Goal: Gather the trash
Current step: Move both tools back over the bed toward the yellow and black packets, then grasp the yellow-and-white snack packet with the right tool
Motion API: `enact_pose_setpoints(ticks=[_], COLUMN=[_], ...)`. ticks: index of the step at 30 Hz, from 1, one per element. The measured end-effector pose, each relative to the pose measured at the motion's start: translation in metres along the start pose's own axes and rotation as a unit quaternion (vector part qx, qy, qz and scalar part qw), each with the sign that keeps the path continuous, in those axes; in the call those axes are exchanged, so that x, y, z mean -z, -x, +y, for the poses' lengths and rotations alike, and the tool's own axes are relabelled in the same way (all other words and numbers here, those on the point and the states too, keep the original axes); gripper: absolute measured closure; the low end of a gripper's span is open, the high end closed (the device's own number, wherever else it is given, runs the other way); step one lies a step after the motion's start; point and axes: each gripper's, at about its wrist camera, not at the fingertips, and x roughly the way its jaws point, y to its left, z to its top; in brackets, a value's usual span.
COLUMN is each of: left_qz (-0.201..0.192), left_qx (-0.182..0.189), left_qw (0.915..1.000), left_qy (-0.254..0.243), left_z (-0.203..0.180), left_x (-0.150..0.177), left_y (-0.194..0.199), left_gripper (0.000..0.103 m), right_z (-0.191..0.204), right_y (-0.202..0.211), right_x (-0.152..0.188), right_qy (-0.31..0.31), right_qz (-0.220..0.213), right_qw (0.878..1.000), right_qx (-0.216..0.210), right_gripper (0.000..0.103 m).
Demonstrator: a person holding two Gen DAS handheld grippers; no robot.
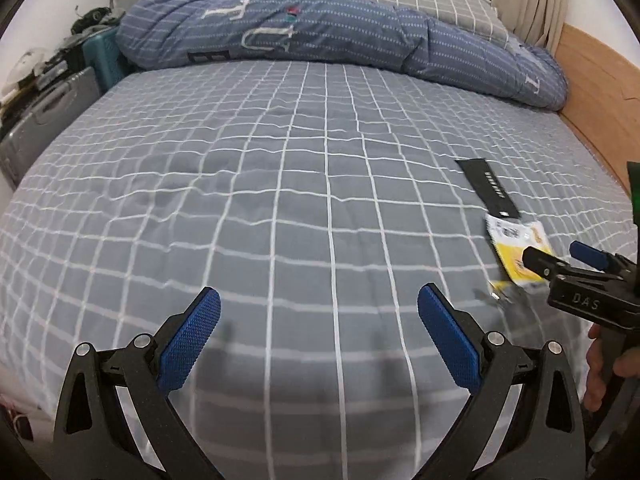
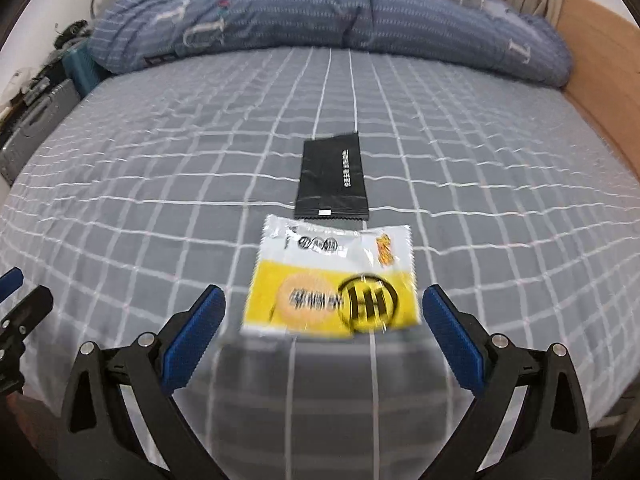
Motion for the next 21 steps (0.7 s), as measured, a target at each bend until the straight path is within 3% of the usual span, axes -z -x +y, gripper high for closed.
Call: enact_pose_setpoints(ticks=[6,11,18,20,21], left_qz=[0.008,0.002,0.007,0.009,0.009], left_qx=[0.022,0.025,0.032,0.035,0.036], left_qw=[0.9997,0.9997,0.9995,0.9993,0.9993], left_qy=[0.009,0.002,0.005,0.008,0.009], left_z=[-0.005,-0.014,-0.011,-0.01,-0.009], left_x=[-0.013,-0.016,-0.016,-0.016,-0.016], left_y=[-0.034,-0.04,-0.045,-0.045,-0.046], left_gripper=[0.006,0.006,0.006,0.006,0.006], right_z=[-0.002,0.011,0.009,0.007,0.006], right_y=[-0.033,-0.033,-0.042,-0.041,-0.041], right_x=[-0.001,0.003,0.001,-0.001,-0.002], right_qy=[-0.007,0.017,0.003,0.002,0.001], right_qz=[0.03,0.03,0.049,0.048,0.048], right_qw=[1.0,0.999,0.999,0.999,0.999], right_qx=[-0.008,-0.003,-0.018,-0.022,-0.025], right_gripper=[0.014,0.041,0.055,0.071,0.072])
